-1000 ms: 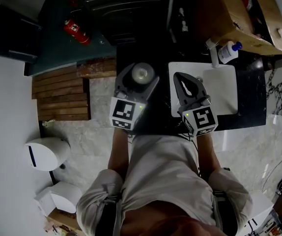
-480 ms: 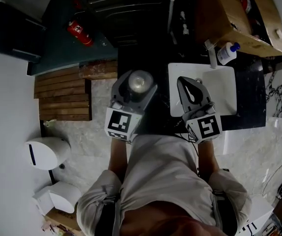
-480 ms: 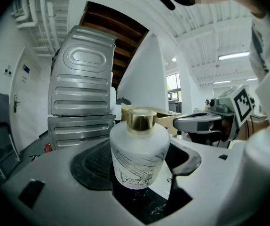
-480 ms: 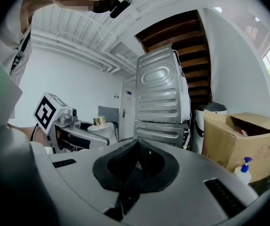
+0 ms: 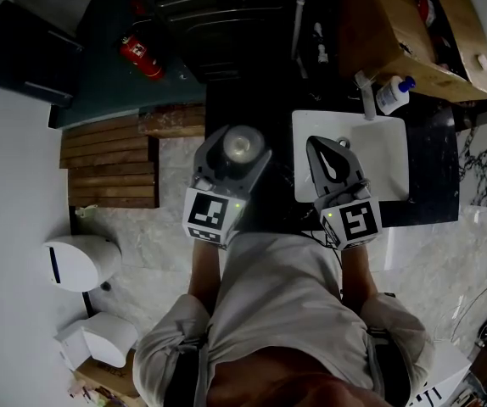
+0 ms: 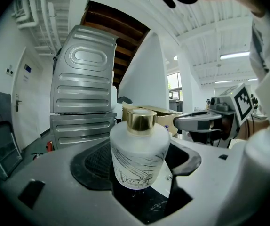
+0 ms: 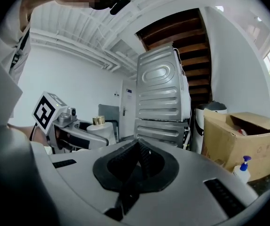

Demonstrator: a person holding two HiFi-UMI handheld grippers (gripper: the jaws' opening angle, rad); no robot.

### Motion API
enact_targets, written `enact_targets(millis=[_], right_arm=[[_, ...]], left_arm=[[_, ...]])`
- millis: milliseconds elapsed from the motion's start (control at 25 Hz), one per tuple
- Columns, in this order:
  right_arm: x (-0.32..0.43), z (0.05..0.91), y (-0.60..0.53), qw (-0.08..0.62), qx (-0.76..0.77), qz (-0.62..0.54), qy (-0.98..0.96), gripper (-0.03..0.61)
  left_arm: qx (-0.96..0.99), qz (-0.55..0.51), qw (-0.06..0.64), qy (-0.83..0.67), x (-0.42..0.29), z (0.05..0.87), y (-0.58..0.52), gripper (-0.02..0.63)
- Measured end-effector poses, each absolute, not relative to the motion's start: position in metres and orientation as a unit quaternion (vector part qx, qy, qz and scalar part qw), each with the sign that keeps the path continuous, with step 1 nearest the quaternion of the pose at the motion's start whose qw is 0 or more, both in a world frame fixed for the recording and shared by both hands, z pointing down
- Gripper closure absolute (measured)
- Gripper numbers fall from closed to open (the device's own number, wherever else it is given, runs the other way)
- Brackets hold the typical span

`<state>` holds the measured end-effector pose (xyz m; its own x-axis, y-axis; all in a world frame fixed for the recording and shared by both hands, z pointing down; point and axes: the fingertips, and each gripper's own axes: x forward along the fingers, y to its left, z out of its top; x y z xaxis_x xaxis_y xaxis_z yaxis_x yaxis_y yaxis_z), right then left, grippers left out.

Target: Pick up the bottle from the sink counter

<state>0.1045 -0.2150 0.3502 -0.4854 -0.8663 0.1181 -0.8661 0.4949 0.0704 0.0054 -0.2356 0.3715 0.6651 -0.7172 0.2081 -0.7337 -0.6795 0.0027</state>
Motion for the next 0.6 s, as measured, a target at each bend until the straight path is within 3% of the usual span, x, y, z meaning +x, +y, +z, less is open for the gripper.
enact_targets(millis=[600], right_arm=[[0.09, 0.354, -0.219, 0.074, 0.496, 0.001, -0.865, 0.583]], left_arm=[[0.913, 0.1, 0.042, -0.394, 0.0, 0.373, -0.238, 0.29]])
